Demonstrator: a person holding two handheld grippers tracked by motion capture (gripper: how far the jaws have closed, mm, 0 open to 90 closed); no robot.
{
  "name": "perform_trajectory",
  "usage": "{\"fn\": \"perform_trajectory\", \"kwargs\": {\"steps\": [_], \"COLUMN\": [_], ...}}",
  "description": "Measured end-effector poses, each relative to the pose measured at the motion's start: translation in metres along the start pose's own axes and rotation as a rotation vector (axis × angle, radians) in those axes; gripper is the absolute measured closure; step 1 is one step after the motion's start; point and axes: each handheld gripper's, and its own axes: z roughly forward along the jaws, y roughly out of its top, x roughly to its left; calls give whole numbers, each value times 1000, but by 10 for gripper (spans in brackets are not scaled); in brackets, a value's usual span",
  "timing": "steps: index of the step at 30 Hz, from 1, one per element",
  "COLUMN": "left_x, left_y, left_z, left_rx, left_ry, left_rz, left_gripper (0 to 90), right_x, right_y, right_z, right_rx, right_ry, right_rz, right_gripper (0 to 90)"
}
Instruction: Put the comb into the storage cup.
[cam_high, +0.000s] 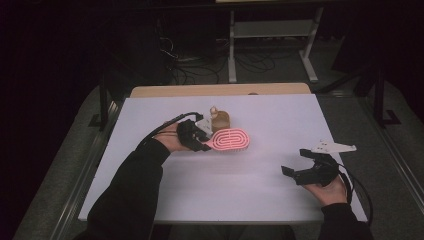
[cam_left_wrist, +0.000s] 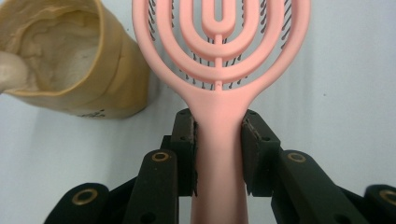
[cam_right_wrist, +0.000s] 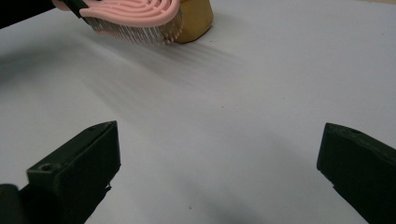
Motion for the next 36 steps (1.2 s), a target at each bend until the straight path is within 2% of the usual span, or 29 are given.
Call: {"fn": "perform_trajectory", "kwargs": {"steps": [13,21,26,31,36], "left_x": [-2,-2,-3,-3,-7], "left_y": [-1,0,4,6,7], "left_z": [-19,-31,-41,-51,-62], "left_rx": [-21,-16,-21,-40,-26], "left_ry": [27,42,53,55,69], "left_rz": [-3,-8,7,-11,-12], "left_gripper": [694,694,693,694,694], "right_x": [0,1,1,1,2], "right_y": [0,0,0,0,1], "right_z": [1,1,1,1,1], "right_rx": [3,4,2,1,-1], "right_ry": [1,4,5,8,13], "right_rz": [4,4,6,5,2], "right_gripper": [0,0,0,0,0]}}
